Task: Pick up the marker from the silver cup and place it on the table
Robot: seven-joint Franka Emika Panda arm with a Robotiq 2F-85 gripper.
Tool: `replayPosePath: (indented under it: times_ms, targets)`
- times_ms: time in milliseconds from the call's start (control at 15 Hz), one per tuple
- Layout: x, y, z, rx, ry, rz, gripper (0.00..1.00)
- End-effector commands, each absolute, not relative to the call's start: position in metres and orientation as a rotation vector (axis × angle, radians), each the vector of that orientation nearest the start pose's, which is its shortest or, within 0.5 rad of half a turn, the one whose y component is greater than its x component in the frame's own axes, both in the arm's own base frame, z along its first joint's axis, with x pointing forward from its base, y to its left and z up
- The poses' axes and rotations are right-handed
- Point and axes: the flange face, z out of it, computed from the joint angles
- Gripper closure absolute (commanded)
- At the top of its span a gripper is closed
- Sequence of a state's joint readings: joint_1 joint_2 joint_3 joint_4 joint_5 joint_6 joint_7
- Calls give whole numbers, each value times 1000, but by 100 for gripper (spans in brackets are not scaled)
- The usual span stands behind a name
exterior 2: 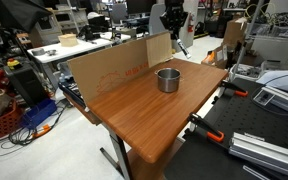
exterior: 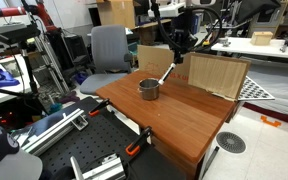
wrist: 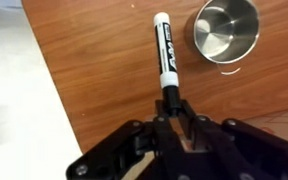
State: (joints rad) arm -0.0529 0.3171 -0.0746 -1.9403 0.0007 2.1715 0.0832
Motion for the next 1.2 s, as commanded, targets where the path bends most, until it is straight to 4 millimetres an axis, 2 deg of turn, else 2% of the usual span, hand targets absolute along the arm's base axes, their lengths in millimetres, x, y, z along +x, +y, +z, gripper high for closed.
replayPosePath:
  times_ms: [0,267,667,1133]
  targets:
    - [607,-94,303,-3100,307,248,95]
    - [616,-110,275,-3085,302,342,95]
    - [636,-117,230,-3068,291,466,95]
    - [654,-135,190,-3006,322,630,95]
